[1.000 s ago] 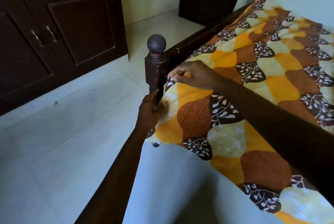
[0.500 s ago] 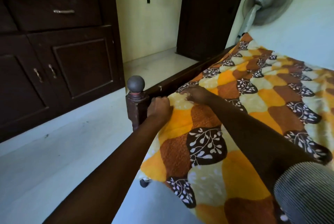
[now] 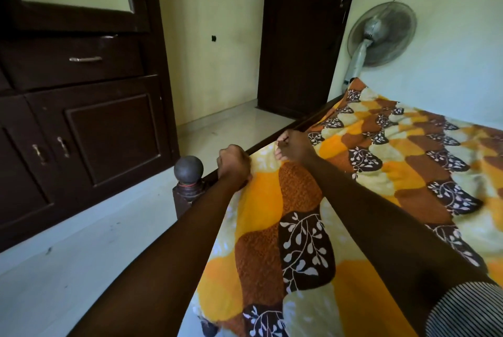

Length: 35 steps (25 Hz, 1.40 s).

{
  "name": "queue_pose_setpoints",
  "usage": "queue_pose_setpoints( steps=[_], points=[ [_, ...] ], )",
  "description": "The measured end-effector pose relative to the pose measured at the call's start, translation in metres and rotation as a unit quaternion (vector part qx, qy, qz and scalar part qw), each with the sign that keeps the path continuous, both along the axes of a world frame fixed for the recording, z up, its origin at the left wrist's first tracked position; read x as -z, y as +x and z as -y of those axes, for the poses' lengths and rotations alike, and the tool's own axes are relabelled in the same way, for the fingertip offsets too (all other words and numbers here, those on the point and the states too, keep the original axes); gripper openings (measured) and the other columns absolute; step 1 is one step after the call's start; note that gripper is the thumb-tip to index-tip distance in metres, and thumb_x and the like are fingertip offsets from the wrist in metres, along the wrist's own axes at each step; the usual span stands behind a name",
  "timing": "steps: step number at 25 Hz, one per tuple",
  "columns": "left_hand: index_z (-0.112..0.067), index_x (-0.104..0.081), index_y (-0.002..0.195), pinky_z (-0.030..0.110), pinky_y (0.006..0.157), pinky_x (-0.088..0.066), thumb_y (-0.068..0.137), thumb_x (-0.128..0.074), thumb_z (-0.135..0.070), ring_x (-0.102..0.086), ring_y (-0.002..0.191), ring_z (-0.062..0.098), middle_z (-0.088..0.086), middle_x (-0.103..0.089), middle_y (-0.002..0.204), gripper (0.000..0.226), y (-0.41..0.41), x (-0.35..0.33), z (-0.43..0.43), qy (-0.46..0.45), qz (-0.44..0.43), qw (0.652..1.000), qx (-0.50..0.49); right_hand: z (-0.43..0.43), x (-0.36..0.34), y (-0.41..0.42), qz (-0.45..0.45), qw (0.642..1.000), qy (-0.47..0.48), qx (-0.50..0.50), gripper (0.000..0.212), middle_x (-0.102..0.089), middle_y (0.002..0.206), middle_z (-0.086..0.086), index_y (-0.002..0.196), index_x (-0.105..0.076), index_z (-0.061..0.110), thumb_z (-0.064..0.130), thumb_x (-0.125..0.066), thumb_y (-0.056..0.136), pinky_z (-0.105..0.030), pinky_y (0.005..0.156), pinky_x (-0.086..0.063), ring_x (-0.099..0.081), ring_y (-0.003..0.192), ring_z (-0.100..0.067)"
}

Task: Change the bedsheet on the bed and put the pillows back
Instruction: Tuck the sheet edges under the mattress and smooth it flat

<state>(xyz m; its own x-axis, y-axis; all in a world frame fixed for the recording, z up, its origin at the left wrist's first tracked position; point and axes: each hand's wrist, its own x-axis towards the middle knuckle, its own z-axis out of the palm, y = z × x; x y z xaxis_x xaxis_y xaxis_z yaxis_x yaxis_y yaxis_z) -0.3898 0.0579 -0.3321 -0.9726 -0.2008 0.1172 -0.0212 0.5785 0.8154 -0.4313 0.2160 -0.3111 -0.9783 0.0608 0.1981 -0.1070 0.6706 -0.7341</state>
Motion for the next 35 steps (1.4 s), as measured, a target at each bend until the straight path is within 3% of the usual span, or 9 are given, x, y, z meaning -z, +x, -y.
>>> queue_pose_setpoints(
  steps=[6, 10, 13, 18, 23, 26, 30, 33, 35],
  points=[
    [-0.007, -0.064, 0.108, 0.033, 0.082, -0.050, 0.094, -0.051, -0.014, -0.059, 0.100, 0.028, 0.014, -0.062, 0.110, 0.020, -0.004, -0.008, -0.020, -0.065, -0.012, 0.996, 0.052, -0.012, 0.007, -0.003, -0.036, 0.998, 0.053, 0.009, 0.021, -0.064, 0.112, -0.013, 0.112, -0.057, 0.006, 0.010, -0.049, 0.094, -0.025, 0.086, -0.044, -0.061, 0.104, -0.026],
    [-0.016, -0.054, 0.124, 0.039, 0.095, -0.045, 0.094, -0.051, -0.030, -0.052, 0.115, 0.026, 0.010, -0.054, 0.128, 0.033, 0.015, 0.004, -0.025, -0.255, -0.033, 0.957, 0.132, -0.045, 0.018, 0.015, -0.024, 0.985, 0.167, -0.034, 0.031, -0.061, 0.122, -0.010, 0.116, -0.062, 0.007, 0.017, -0.064, 0.087, -0.023, 0.088, -0.037, -0.055, 0.113, -0.023],
    [-0.019, -0.045, 0.135, 0.038, 0.106, -0.032, 0.094, -0.045, -0.044, -0.039, 0.129, 0.023, 0.004, -0.042, 0.143, 0.048, 0.035, 0.010, -0.048, -0.288, -0.089, 0.923, 0.239, -0.094, 0.023, 0.023, -0.007, 0.991, 0.124, 0.041, 0.036, -0.063, 0.117, -0.016, 0.118, -0.060, 0.004, 0.016, -0.067, 0.085, -0.020, 0.081, -0.044, -0.059, 0.109, -0.030],
    [-0.027, -0.009, 0.149, 0.051, 0.115, 0.006, 0.089, -0.013, -0.066, 0.004, 0.145, 0.023, 0.001, -0.001, 0.158, 0.072, 0.055, 0.060, -0.083, -0.412, 0.009, 0.858, 0.307, -0.132, 0.028, -0.006, 0.036, 0.983, 0.141, 0.111, 0.032, -0.063, 0.119, -0.014, 0.117, -0.062, 0.007, 0.018, -0.063, 0.087, -0.029, 0.089, -0.042, -0.057, 0.112, -0.030],
    [-0.030, -0.007, 0.148, 0.047, 0.115, 0.007, 0.089, -0.012, -0.068, 0.007, 0.145, 0.019, -0.004, 0.000, 0.158, 0.071, 0.053, 0.072, -0.082, -0.415, -0.041, 0.867, 0.274, -0.128, 0.044, -0.048, 0.122, 0.956, 0.266, -0.020, 0.026, -0.061, 0.117, -0.015, 0.113, -0.062, 0.008, 0.019, -0.057, 0.090, -0.031, 0.094, -0.042, -0.056, 0.111, -0.030],
    [-0.033, -0.007, 0.148, 0.045, 0.115, 0.007, 0.075, 0.007, -0.078, 0.006, 0.145, 0.017, -0.006, -0.001, 0.158, 0.087, 0.053, 0.073, -0.083, -0.419, -0.049, 0.866, 0.269, -0.131, 0.048, -0.063, 0.062, 0.947, 0.315, -0.020, 0.027, -0.058, 0.121, -0.016, 0.116, -0.059, 0.005, 0.016, -0.050, 0.093, -0.032, 0.094, -0.040, -0.054, 0.113, -0.030],
    [-0.035, -0.007, 0.147, 0.043, 0.115, 0.007, 0.065, 0.013, -0.080, 0.006, 0.145, 0.015, -0.007, -0.001, 0.158, 0.096, 0.052, 0.072, -0.082, -0.408, -0.065, 0.871, 0.266, -0.152, 0.031, -0.063, 0.127, 0.968, 0.190, -0.103, 0.029, -0.057, 0.105, -0.012, 0.120, -0.055, 0.011, 0.021, -0.055, 0.092, -0.035, 0.084, -0.045, -0.057, 0.095, -0.025],
    [-0.036, -0.006, 0.147, 0.042, 0.115, 0.007, 0.061, 0.021, -0.079, 0.007, 0.145, 0.014, -0.008, -0.001, 0.158, 0.100, 0.052, 0.074, -0.083, -0.404, -0.069, 0.873, 0.264, -0.180, 0.032, -0.058, 0.164, 0.944, 0.238, -0.159, 0.038, -0.049, 0.121, -0.002, 0.129, -0.052, 0.027, 0.029, -0.055, 0.092, -0.026, 0.078, -0.041, -0.049, 0.092, -0.012],
    [-0.036, -0.006, 0.147, 0.042, 0.115, 0.007, 0.058, 0.027, -0.076, 0.007, 0.145, 0.014, -0.009, -0.001, 0.157, 0.103, 0.051, 0.074, -0.083, -0.404, -0.070, 0.874, 0.263, -0.188, 0.033, -0.052, 0.118, 0.950, 0.252, -0.141, 0.031, -0.054, 0.107, 0.003, 0.124, -0.059, 0.017, 0.022, -0.054, 0.093, -0.019, 0.073, -0.036, -0.049, 0.089, -0.008]
  ],
)
